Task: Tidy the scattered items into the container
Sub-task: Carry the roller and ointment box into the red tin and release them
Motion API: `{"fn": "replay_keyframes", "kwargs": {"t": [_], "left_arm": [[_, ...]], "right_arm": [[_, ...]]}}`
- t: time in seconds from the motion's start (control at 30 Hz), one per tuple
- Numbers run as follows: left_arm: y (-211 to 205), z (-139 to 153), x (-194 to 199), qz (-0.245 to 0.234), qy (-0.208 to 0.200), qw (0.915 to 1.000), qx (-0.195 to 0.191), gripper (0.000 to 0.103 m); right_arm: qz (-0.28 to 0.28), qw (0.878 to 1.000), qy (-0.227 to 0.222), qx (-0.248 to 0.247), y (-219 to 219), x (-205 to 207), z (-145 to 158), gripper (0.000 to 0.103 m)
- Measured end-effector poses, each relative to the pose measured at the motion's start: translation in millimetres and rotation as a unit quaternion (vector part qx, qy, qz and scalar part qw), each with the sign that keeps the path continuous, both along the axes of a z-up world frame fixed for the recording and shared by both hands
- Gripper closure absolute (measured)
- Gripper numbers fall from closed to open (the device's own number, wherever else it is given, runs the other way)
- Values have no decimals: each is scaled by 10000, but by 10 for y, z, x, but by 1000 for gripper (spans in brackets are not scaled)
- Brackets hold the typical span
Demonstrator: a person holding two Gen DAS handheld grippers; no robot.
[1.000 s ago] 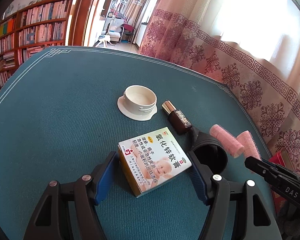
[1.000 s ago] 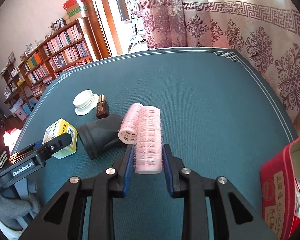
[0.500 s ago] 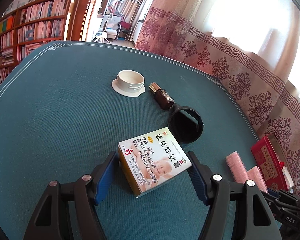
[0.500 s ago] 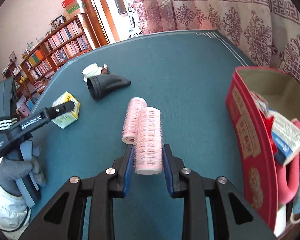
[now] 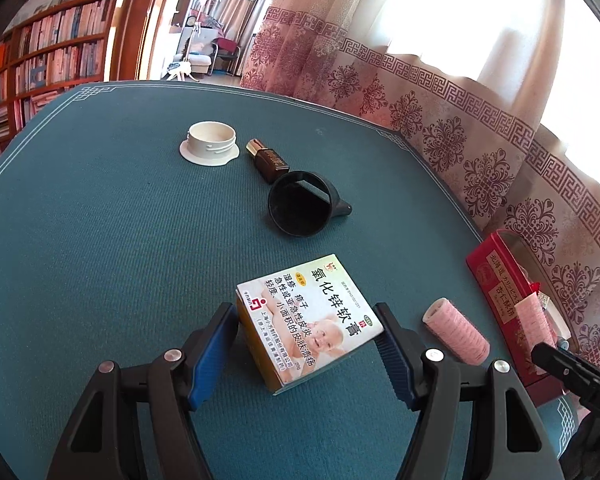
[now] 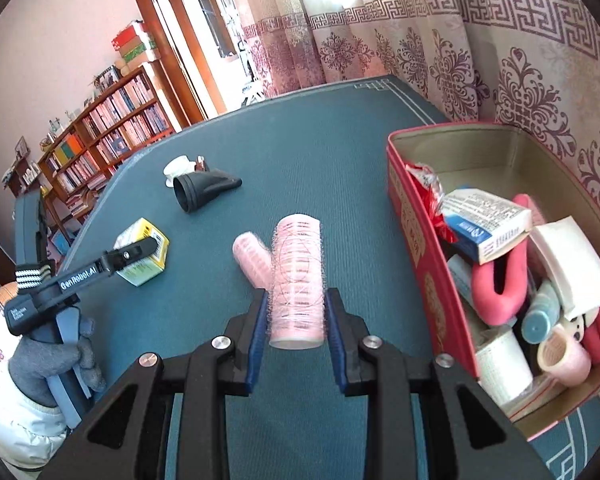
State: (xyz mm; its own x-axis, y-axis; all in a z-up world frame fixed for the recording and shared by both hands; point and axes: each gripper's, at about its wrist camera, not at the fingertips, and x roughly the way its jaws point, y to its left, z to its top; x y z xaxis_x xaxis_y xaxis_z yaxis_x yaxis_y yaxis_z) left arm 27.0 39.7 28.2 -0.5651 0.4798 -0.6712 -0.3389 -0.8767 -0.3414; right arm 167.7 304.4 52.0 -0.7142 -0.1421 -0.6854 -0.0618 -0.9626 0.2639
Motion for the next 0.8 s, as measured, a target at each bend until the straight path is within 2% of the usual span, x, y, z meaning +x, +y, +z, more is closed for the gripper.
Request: {"fn": "replay_keyframes", "kwargs": {"t": [0.2,0.57,0.8], "left_arm": [[152,79,97,-171,65,9998,-35,33],[542,233,270,-571,206,9981,-105,33],[945,401,412,-996,384,9942,-134,33]], "right_arm": [[-176,9992,365,-48,106,92,202,72],[-1088,9922,592,114,727,435,318,72],[-1464,9871,630,165,1076,579,261,72]]}}
